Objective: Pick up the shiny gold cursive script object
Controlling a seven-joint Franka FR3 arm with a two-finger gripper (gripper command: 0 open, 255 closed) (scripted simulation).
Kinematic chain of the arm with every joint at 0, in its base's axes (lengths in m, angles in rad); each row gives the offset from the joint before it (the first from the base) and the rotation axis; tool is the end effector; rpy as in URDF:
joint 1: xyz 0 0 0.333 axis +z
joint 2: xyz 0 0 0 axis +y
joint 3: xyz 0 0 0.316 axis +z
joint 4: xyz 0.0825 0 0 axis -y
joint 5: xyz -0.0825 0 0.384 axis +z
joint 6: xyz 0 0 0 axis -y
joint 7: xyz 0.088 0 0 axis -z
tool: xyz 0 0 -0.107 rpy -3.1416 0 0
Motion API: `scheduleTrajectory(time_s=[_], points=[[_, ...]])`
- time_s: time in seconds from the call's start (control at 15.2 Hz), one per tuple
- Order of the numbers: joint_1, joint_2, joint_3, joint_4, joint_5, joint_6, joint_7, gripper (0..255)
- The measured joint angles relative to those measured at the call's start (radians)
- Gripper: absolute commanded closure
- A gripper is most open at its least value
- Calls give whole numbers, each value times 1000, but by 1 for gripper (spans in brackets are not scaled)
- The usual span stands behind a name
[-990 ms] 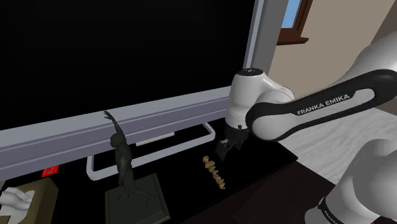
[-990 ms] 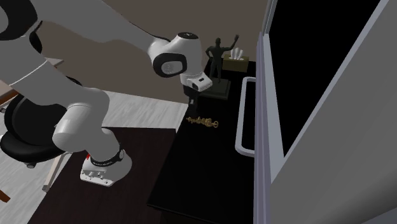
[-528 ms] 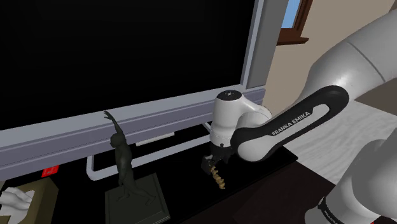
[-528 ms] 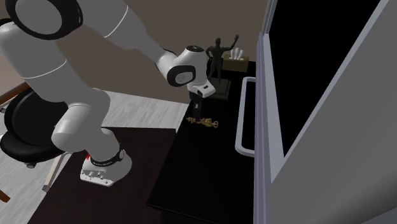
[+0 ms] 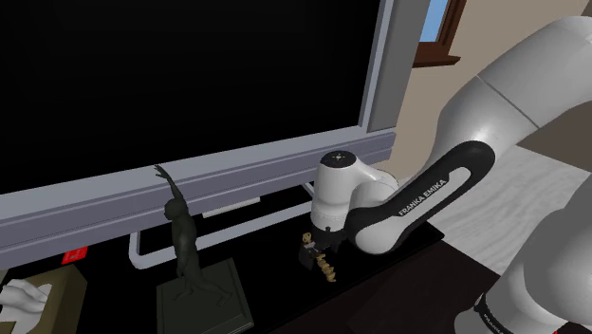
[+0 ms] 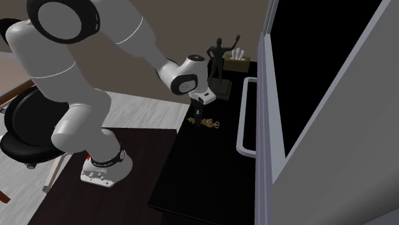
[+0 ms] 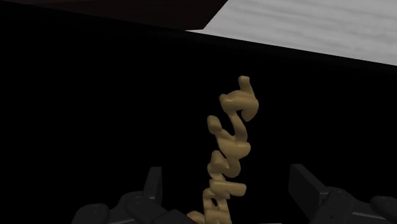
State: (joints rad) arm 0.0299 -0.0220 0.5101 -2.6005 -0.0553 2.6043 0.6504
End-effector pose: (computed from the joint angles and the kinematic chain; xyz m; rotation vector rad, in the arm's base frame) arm 0.3779 0.2269 0.2641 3.1193 -0.0986 0.0640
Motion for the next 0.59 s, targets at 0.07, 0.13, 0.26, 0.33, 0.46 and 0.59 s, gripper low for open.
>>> scheduleTrajectory(time_s=[0.07,0.13,0.26,0.33,0.46,0.59], points=[[0,4,0,1,-4,3,3,255],[-1,6,0,1,-6,4,4,255],[-1,8,0,1,-8,6,6,255],[-1,8,0,2,-8,6,6,255],[-1,8,0,2,-8,6,7,255],[-1,8,0,2,-8,6,7,255]])
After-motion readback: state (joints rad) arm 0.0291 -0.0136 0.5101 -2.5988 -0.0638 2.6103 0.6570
